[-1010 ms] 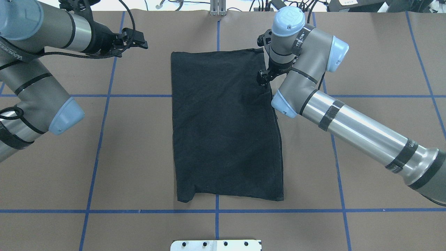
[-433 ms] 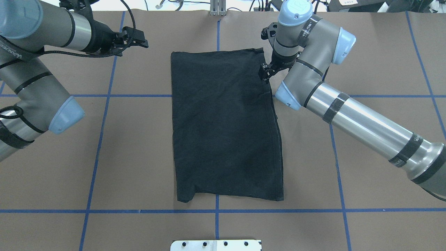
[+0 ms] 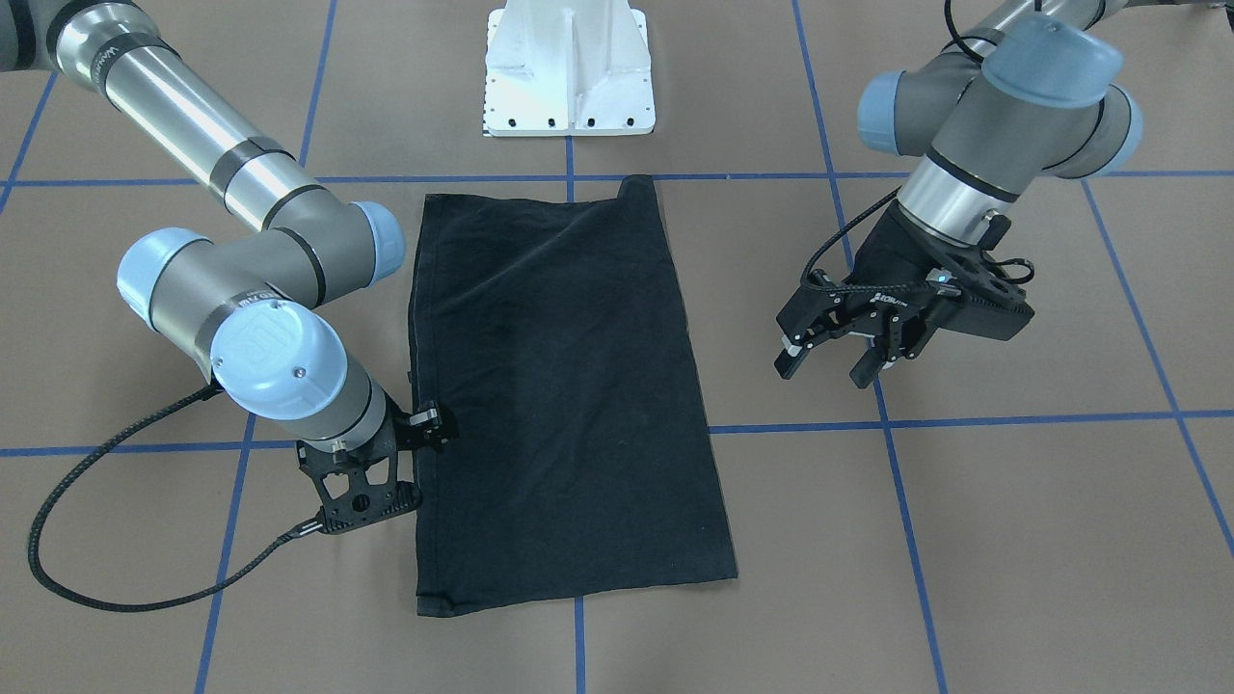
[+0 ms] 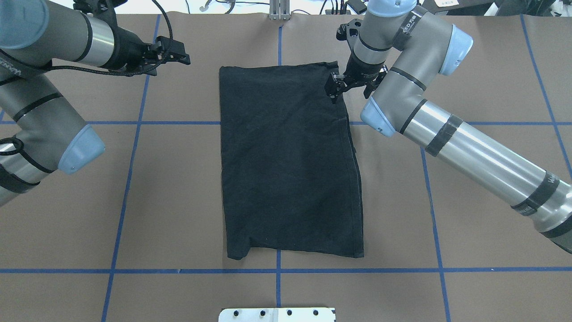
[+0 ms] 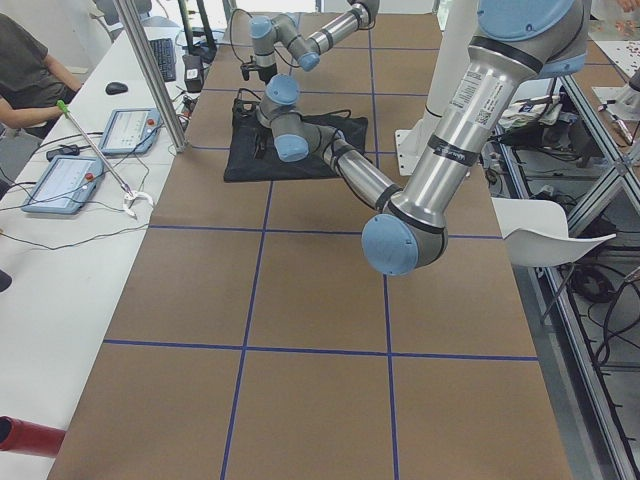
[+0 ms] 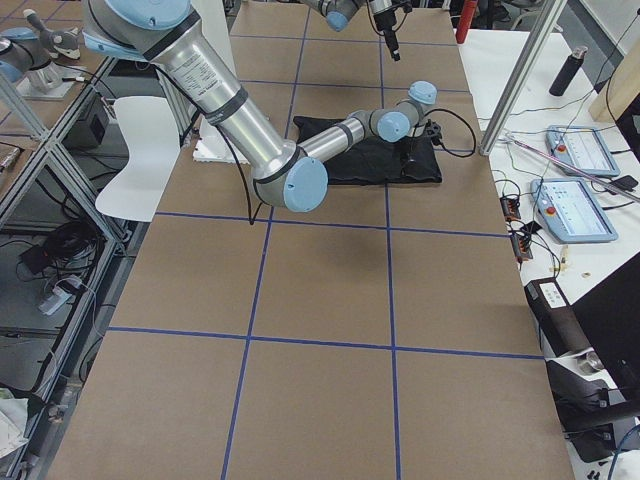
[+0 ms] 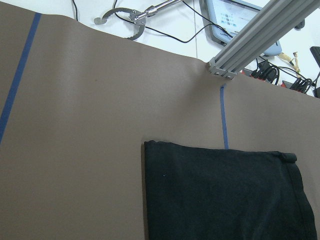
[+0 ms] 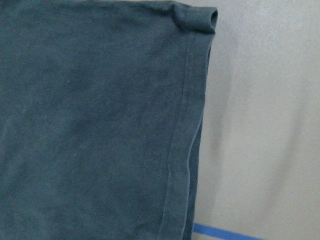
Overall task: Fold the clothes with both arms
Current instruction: 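Lower the left gripper to the near corner while the right gripper moves to the edge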
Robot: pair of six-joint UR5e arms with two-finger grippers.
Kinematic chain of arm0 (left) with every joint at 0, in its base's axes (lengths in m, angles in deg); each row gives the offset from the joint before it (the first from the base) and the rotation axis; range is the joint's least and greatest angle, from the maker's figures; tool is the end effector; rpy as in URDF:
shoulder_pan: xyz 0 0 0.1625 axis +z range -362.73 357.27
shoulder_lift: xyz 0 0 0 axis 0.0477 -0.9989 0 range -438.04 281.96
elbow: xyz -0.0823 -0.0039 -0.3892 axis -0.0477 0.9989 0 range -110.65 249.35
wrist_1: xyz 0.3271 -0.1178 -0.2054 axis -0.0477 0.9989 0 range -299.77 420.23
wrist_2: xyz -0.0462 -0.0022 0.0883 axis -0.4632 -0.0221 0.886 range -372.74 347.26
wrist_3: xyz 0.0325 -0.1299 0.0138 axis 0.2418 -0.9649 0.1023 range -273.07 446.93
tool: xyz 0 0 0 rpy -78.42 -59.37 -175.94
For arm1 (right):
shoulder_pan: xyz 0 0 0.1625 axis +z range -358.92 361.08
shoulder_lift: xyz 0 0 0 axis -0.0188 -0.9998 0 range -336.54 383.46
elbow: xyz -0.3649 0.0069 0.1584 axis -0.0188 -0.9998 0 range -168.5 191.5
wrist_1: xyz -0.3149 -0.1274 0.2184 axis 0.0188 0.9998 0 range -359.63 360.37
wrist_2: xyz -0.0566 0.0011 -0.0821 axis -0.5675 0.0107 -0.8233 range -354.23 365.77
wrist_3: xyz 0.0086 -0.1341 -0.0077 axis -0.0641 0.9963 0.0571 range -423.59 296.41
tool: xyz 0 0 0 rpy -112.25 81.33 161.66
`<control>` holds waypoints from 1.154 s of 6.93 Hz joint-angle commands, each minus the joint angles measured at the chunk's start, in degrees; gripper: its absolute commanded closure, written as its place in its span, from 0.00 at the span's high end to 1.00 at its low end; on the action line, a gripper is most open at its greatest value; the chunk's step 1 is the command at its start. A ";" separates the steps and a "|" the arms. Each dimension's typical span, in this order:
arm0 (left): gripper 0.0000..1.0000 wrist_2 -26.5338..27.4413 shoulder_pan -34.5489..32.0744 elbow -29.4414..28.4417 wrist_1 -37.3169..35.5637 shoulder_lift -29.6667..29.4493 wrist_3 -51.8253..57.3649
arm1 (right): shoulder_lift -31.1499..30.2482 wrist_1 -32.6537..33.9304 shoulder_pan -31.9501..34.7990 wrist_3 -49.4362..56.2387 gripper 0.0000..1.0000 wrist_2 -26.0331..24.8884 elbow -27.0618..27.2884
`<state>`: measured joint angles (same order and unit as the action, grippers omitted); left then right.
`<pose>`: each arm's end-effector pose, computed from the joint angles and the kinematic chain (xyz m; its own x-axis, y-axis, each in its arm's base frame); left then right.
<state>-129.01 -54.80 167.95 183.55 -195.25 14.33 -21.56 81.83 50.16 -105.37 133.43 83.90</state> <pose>0.3350 -0.5495 0.2432 0.3446 -0.0058 -0.9387 0.3667 0.9213 0.1289 -0.4612 -0.6100 0.2963 0.6244 -0.1809 0.7598 0.1533 0.9823 0.1079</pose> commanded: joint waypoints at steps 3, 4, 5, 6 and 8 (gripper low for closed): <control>1.00 -5.46 7.74 9.47 -0.11 6.43 -13.32 | -13.91 -0.60 -0.12 -16.20 1.00 7.78 23.76; 1.00 -5.20 10.99 10.20 4.95 8.64 -19.80 | -17.27 -0.60 -0.21 -18.57 1.00 7.96 28.27; 1.00 -1.89 16.07 10.21 13.18 12.41 -25.61 | -20.95 -0.68 -0.91 -19.03 1.00 7.87 32.06; 1.00 3.19 21.52 10.64 16.31 14.10 -30.28 | -23.08 -1.29 -1.70 -20.69 1.00 7.87 34.27; 1.00 11.37 31.19 10.47 16.17 14.46 -34.53 | -27.64 -11.60 -5.82 -23.95 1.00 7.26 34.21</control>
<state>-122.78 -29.41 178.49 199.21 -181.30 -17.54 -45.80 76.72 46.60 -127.82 141.12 117.96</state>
